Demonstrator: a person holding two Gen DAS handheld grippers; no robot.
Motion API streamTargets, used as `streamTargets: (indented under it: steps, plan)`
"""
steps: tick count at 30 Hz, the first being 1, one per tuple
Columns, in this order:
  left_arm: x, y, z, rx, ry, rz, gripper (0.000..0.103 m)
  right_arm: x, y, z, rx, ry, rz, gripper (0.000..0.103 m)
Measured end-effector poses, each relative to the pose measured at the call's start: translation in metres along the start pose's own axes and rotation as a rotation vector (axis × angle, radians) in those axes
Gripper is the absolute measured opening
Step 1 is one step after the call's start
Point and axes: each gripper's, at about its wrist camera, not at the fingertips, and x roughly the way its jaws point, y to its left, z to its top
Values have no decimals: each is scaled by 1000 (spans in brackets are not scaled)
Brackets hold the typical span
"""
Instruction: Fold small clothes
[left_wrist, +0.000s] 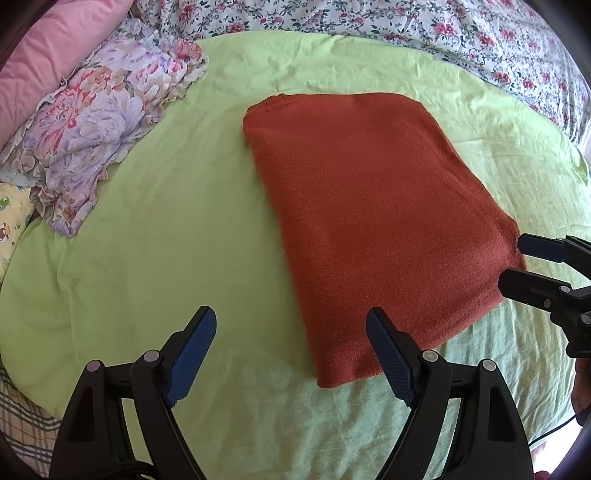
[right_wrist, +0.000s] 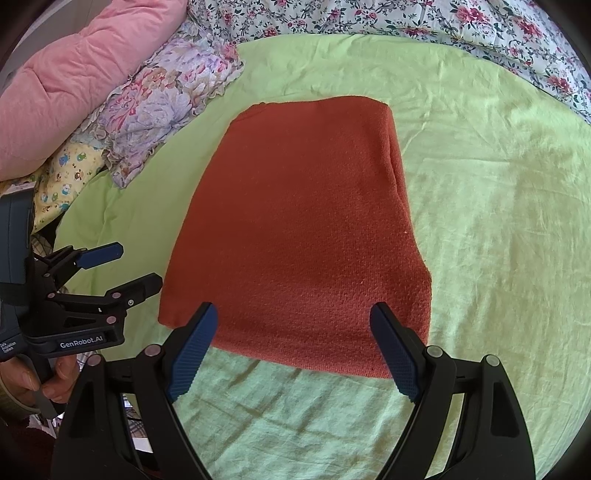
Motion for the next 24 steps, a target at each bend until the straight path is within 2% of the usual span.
streamTargets:
  steps: [24]
  plan:
    - [1,1,5,13,-9,2,84,-2,-1,3,11,-13,-1,85]
